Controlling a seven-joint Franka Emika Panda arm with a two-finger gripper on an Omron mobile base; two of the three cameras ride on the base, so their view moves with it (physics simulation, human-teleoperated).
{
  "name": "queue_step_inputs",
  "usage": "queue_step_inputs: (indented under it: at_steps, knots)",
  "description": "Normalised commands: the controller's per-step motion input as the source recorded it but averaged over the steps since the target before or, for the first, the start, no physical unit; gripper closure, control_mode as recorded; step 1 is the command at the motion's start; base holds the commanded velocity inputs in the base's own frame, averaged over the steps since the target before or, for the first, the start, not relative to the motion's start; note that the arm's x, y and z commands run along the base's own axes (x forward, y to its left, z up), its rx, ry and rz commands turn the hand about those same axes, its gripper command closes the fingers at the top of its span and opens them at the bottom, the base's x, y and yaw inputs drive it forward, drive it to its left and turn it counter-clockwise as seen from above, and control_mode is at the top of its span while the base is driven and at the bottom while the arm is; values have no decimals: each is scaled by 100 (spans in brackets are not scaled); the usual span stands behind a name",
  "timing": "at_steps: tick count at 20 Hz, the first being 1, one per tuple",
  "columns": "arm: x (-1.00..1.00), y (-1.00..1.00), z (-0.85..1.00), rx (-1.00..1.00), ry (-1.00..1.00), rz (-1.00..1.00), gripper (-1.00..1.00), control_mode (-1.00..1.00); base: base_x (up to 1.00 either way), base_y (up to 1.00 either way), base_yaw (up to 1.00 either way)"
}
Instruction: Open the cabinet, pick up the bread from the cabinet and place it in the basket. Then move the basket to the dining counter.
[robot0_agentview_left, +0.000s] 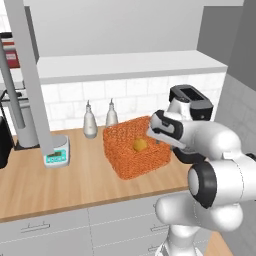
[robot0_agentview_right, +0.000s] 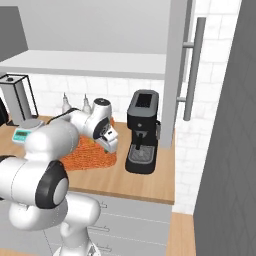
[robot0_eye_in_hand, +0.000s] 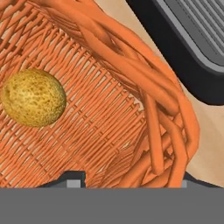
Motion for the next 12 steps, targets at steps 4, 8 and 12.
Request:
queue_step_inputs:
  at_steps: [4,8,12]
  knots:
    - [-31,37,-25,-6,0,1,100,-100,0,0,0]
    - [-14,10,4,1,2,-13,100,-100,0,0,0]
    - [-39,13,20,15,7,-32,100,-100,0,0,0]
